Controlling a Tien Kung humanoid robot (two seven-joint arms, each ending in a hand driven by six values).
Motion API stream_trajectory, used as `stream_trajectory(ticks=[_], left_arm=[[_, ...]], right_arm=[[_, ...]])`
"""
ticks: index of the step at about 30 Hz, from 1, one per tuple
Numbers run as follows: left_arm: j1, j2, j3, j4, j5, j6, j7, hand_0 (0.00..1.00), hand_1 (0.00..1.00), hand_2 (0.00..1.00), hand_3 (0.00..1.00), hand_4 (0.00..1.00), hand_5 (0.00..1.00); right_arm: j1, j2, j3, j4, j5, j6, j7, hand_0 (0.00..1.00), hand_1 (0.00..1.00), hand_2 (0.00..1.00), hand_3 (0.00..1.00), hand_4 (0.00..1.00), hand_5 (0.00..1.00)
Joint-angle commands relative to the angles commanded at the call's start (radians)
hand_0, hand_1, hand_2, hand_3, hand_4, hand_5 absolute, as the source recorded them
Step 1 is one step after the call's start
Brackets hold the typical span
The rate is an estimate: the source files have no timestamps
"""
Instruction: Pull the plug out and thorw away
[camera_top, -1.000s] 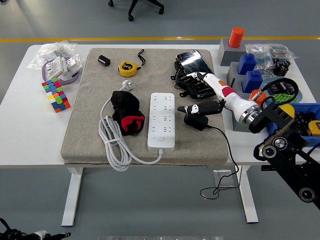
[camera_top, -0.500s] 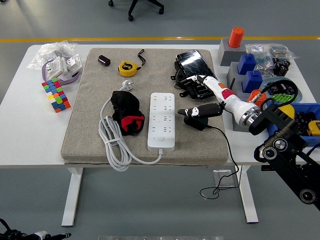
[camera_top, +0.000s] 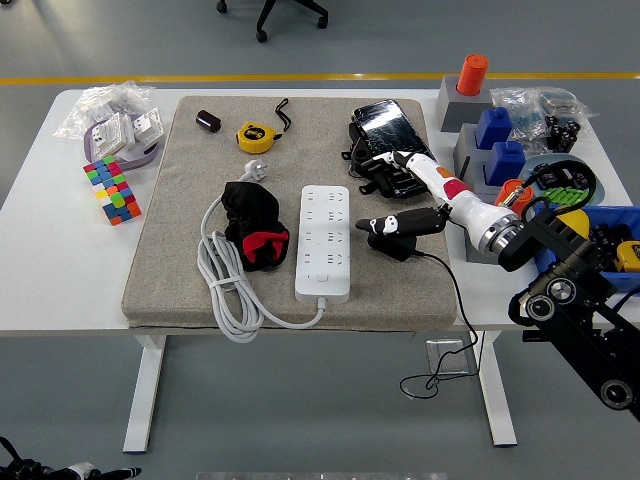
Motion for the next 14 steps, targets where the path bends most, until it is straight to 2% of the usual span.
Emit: stream_trajectory(ticks=[14], left_arm=[[0.000,0.001,0.001,0.000,0.003,-0.001,0.001,0.529,0.664,0.693,0.660,0.824,0.684]], right_arm=[[-0.004,-0.001,0.004,0.001,-0.008,0.001,-0.007,0.830,0.815,0.777,0.747,0.996,0.307]])
